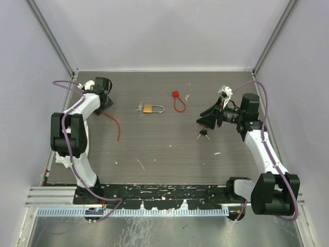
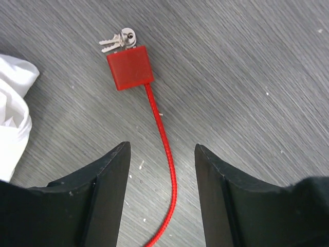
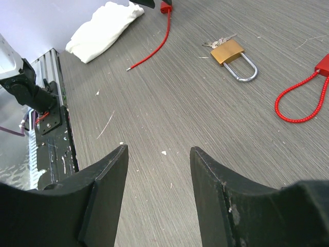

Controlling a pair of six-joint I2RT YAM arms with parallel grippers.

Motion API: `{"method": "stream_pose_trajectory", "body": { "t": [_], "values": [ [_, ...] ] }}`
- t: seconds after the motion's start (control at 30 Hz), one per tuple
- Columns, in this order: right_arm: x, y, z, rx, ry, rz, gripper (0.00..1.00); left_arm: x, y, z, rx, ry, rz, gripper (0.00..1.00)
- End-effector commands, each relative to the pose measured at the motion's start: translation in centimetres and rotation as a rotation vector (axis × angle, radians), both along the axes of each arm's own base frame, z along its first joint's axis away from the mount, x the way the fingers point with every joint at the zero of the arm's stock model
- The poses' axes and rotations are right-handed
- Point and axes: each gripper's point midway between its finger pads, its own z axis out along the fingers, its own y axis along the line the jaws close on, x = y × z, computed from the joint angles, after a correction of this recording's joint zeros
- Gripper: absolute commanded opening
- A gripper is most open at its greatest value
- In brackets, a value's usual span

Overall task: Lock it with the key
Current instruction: Pick up the lock from the center of the board.

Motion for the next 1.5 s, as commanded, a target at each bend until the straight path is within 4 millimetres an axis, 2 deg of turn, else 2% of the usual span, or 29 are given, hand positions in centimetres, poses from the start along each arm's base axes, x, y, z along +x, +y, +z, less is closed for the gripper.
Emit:
{"method": "stream_pose_trajectory", "body": {
  "t": [0.0, 0.47, 0.77, 1.03, 1.23, 1.47],
  "values": [
    [0.2, 0.1, 1.4, -0.004, -0.064, 0.015, 0.56, 0.1, 1.6, -0.3, 0.036, 0.084, 0.023, 0.53],
    [0.3, 0.1, 1.4, -0.004, -0.065, 0.015, 0.56, 0.6, 1.7, -3.7, 0.028, 0.163, 0.041, 0.49],
    [0.2, 0.2, 1.5, -0.004, -0.068, 0.019, 0.56, 0.6, 1.9, -5.1, 0.018, 0.195, 0.050, 0.36],
    [0.2, 0.2, 1.5, -0.004, -0.065, 0.019, 0.57, 0.2, 1.6, -5.8, -0.012, 0.190, 0.051, 0.09],
    [0.2, 0.2, 1.5, -0.003, -0.065, 0.020, 0.57, -0.5, 1.5, -4.5, -0.020, 0.125, 0.037, 0.00],
    [0.1, 0.3, 1.5, -0.002, -0.063, 0.023, 0.56, -2.2, 0.0, -0.1, -0.067, -0.051, -0.022, 0.00]
  ]
}}
